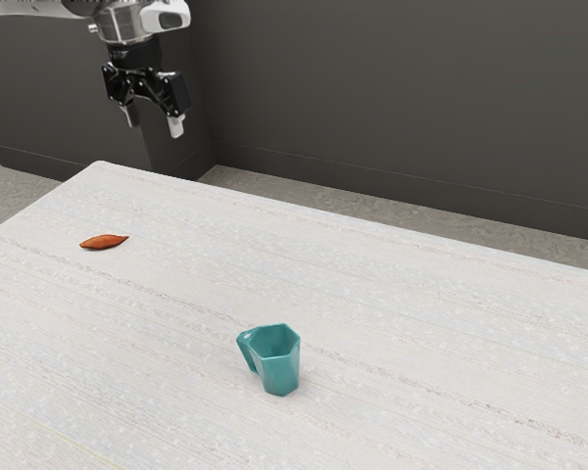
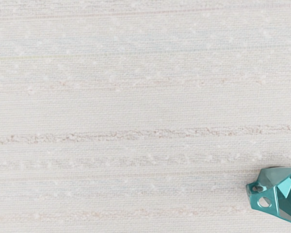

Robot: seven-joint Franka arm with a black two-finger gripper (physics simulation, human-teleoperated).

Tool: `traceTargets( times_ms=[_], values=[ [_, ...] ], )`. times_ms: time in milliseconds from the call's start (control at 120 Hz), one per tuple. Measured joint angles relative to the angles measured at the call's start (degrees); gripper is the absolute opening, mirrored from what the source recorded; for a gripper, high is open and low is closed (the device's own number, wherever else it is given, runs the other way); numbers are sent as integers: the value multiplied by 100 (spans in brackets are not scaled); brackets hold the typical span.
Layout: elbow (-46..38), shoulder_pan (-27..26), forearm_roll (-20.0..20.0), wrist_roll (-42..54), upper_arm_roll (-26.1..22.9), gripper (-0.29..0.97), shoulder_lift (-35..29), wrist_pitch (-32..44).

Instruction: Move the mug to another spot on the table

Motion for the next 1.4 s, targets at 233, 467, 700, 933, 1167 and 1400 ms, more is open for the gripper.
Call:
traceTargets(
  times_ms=[233,467,700,933,1167,1400],
  values=[
    [235,-132,34,7,-54,68,29,62],
    [153,-164,140,99,-52,68,27,62],
    [-665,-76,163,437,-310,68,-220,-221],
    [-3205,-36,168,1785,-365,68,-1192,1142],
    [-5050,-308,221,3887,-358,68,-1556,3069],
    [-5563,-272,-270,5516,-308,68,-1345,4178]
  ],
)
